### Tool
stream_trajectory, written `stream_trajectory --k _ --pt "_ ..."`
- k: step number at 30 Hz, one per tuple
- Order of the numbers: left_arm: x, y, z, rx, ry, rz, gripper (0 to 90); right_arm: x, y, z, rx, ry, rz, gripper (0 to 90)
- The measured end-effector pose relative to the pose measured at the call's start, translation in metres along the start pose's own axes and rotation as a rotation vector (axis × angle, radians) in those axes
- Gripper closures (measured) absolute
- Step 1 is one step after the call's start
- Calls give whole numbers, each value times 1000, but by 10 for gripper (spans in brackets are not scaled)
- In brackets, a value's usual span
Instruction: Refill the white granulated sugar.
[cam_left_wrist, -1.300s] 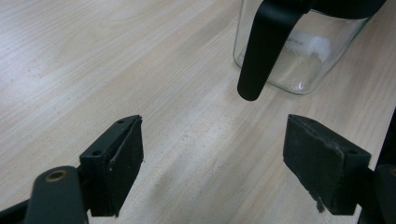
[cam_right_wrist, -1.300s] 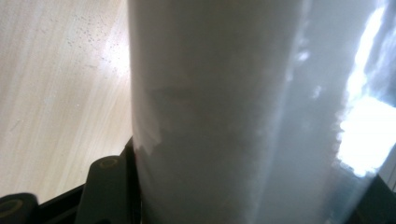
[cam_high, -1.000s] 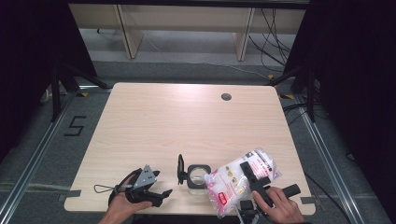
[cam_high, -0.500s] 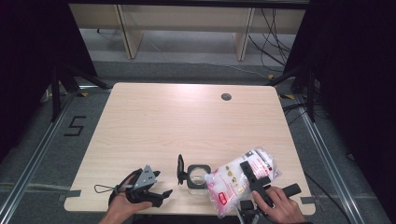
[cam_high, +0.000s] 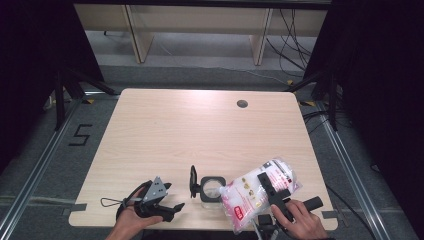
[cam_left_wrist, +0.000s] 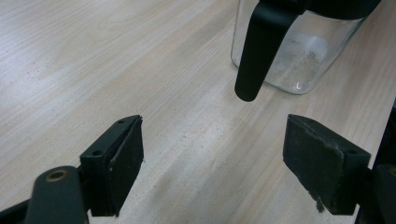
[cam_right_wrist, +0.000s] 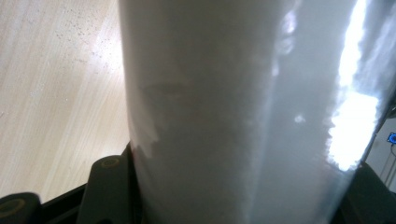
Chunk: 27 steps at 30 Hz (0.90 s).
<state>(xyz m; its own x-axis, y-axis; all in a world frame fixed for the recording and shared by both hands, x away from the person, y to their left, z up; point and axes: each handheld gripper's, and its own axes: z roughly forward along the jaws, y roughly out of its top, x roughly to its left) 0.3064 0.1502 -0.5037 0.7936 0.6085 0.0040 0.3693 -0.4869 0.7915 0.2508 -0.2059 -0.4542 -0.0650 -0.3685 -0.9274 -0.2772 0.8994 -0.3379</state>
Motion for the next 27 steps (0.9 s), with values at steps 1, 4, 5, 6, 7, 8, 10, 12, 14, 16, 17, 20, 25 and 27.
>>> stream_trajectory --k 1,4,5,6,7,8,10,12,14,16,17,20,25,27 --pt "0 0 0 8 5 -1 199 0 0 0 -3 0 -2 426" --pt "-1 0 -1 -3 -1 -1 199 2 -1 0 7 16 28 426" --pt "0 0 0 -5 -3 6 199 3 -1 -1 13 24 47 426" --pt "0 0 0 0 1 -4 199 4 -2 1 1 24 54 427" --pt "0 0 0 0 1 -4 199 4 -2 1 1 24 54 427" --pt "-2 -1 0 -13 -5 -19 199 2 -2 1 2 18 33 427" --pt "-1 0 0 -14 -6 -19 199 4 -2 0 7 24 49 427" --pt "-1 0 1 -13 -5 -15 199 4 -2 0 8 28 53 427" --pt "-2 -1 1 -11 -6 -21 199 6 -2 0 13 32 61 427" --pt "-1 0 1 -12 -1 -22 199 6 -2 0 13 27 71 428" --pt "-1 0 1 -12 0 -24 199 6 -2 0 13 27 71 428" --pt "-1 -1 0 -12 -6 -18 199 6 -2 0 10 25 61 428" --pt "0 -1 0 -2 0 -12 199 4 -2 1 -3 15 25 428" --pt "0 0 0 -7 1 -17 199 4 -1 0 -1 7 34 428"
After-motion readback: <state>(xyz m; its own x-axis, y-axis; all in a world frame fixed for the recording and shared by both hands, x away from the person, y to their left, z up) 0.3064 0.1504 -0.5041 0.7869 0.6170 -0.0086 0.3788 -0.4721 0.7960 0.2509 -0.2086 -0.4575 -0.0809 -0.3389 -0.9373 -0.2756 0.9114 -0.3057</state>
